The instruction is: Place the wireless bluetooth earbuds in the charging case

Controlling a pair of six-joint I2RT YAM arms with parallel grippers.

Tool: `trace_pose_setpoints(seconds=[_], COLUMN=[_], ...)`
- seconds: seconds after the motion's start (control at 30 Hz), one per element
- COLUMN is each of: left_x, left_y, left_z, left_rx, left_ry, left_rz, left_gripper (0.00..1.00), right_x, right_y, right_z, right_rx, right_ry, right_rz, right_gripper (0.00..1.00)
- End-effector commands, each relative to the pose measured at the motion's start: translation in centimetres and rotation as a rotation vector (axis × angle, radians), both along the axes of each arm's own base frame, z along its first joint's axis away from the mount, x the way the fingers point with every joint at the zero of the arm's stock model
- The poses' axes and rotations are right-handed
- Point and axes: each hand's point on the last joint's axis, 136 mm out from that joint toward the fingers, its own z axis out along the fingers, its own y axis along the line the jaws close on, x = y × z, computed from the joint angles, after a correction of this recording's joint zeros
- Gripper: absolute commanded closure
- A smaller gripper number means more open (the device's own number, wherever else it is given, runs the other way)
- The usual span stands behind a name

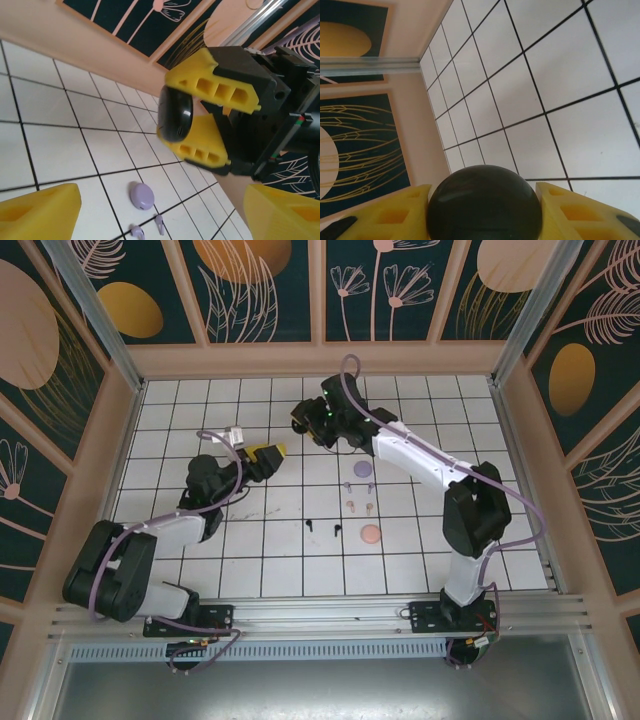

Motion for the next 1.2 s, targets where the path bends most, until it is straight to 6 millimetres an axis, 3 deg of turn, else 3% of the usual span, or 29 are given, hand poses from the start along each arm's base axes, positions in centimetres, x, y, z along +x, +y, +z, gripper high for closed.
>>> trace_pose_setpoints(seconds=[0.0,0.47,1.17], left_x=[0.4,1.8,2.9], left_y=[-1.0,-2.3,-2.5], left_z=[2.7,2.2,2.3], left_rx=[-0.003,-0.005,-0.027], left_ry=[-0.122,-0.131,-0.134], left_rz=[-0.031,-0.068,-0.05], left_gripper=[0.18,0.46,0.71], right_x=[0.0,-0.8,-1.5], right_y=[1.5,3.3,3.8], right_z=[0.3,1.0,1.0], right_rx=[0.033,0.043,0.047], right_ry=[0.005,-0.004,-0.004], right_rz=[-0.001,0.025,0.042], right_gripper=[0.61,0.61,0.61])
